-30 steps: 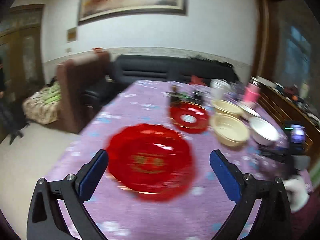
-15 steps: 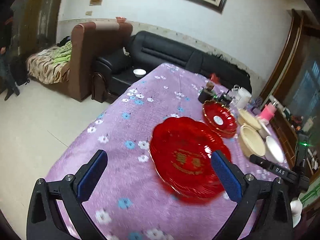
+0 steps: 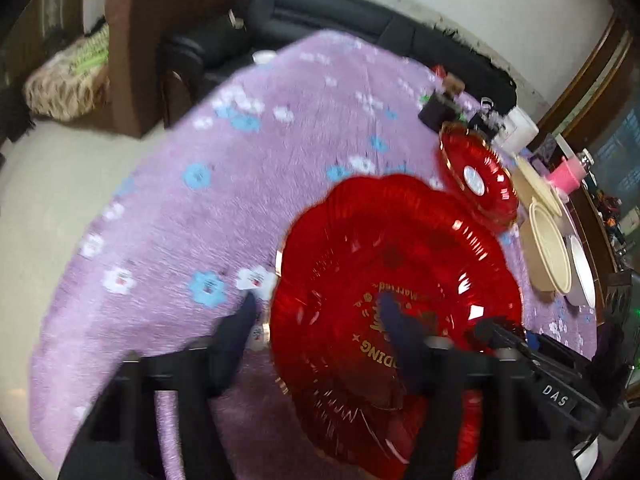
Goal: Organize plates and bowls
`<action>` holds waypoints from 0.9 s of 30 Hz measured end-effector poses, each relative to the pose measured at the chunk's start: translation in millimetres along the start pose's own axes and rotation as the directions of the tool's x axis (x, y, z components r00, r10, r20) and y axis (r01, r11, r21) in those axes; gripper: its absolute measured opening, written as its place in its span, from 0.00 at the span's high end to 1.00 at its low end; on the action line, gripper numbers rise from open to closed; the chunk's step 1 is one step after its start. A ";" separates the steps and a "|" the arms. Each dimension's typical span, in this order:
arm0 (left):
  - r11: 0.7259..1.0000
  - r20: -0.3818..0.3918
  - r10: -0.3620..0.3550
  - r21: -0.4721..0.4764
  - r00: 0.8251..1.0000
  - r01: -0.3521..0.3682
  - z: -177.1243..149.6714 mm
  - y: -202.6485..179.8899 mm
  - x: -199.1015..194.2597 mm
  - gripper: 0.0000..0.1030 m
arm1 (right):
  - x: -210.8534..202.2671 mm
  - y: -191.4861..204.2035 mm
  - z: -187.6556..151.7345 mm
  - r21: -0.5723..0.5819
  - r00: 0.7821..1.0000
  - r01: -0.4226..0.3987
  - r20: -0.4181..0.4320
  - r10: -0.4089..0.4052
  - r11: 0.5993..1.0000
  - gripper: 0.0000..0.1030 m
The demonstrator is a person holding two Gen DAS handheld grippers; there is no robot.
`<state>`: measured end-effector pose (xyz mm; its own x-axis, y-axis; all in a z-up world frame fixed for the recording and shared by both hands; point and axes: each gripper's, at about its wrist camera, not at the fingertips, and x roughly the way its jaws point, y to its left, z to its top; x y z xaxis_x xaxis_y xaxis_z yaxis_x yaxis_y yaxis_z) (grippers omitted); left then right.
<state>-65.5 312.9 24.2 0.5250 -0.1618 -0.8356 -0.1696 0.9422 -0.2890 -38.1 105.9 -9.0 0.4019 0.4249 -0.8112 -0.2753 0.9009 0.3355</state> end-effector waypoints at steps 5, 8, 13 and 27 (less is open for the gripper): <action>1.000 -0.001 0.025 0.003 1.000 -0.025 -4.9 0.8 4.2 0.73 | 1.8 9.0 -1.0 -0.037 1.000 0.009 0.011 -0.008 0.999 0.74; 1.000 0.033 0.025 -0.003 0.999 -0.025 -2.7 1.8 -9.6 0.73 | -6.4 15.6 -4.0 -0.059 0.999 0.008 0.044 -0.005 0.998 0.79; 0.998 0.090 0.068 -0.001 0.994 -0.069 1.0 2.9 -26.3 0.72 | -11.5 30.2 -2.6 -0.103 0.996 0.008 0.084 0.001 0.995 0.79; 0.978 0.170 0.207 -0.063 0.963 -0.198 -27.6 -2.6 -64.8 0.48 | -13.9 25.3 -17.2 -0.196 0.988 0.011 0.153 0.020 0.981 0.61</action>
<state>-122.0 312.9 66.2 0.6130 0.0887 -0.7851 -0.3230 0.9350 -0.1465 -65.7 121.2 2.6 0.5248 0.4512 -0.7218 -0.4365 0.8706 0.2268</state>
